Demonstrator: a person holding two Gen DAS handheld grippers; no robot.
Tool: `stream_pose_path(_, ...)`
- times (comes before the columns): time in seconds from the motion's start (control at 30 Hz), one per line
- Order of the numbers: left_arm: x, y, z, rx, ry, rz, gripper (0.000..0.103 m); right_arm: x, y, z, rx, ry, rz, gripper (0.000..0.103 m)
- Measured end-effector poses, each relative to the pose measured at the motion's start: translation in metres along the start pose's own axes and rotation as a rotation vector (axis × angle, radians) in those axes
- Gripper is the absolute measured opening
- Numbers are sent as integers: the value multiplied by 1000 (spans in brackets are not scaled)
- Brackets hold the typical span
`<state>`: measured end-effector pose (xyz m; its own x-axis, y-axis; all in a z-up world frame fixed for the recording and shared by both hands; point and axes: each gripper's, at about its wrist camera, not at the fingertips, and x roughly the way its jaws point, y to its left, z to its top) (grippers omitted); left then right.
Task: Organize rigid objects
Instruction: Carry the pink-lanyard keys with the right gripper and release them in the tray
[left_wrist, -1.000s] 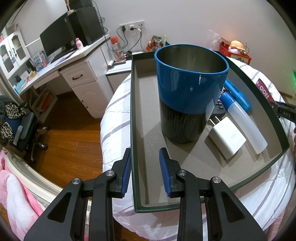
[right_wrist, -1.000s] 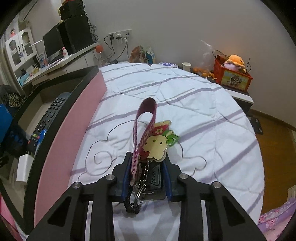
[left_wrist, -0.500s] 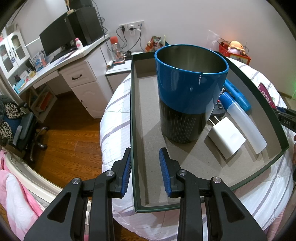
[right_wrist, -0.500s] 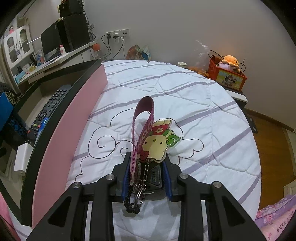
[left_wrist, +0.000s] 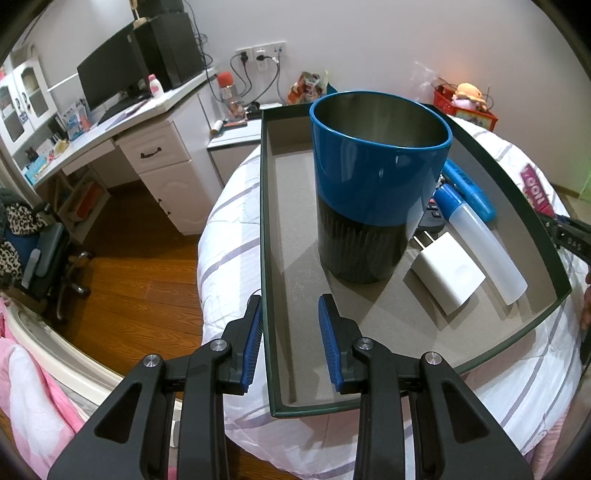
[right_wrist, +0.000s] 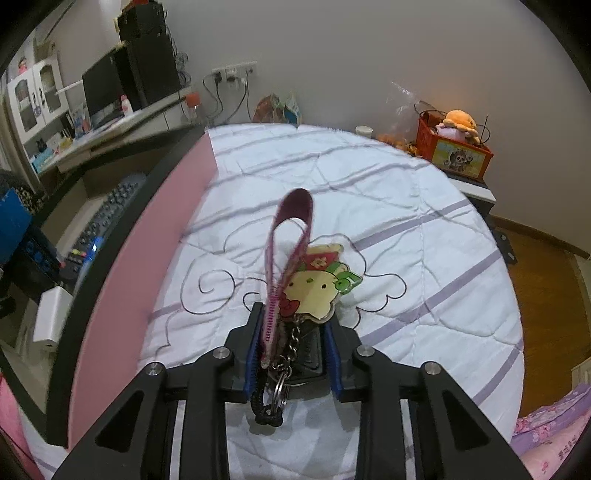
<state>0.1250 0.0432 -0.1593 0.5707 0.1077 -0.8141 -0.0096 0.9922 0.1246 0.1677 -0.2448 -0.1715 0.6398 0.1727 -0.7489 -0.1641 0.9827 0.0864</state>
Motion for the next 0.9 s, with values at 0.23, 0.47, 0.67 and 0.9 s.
stream_pose_path(0.23, 0, 0, 0, -1, -2, -4, 30, -18, 13, 5, -32, -38, 35, 14)
stream_pose_path(0.47, 0, 0, -1, 0, -2, -6, 30, -32, 19, 11, -31, -80, 65, 11)
stream_pose_path(0.67, -1, 0, -1, 0, -2, -6, 30, -55, 30, 23, -62, -136, 61, 10)
stream_pose_path(0.9, -1, 1, -1, 0, -3, -6, 30, -70, 42, 39, -87, -177, 79, 10)
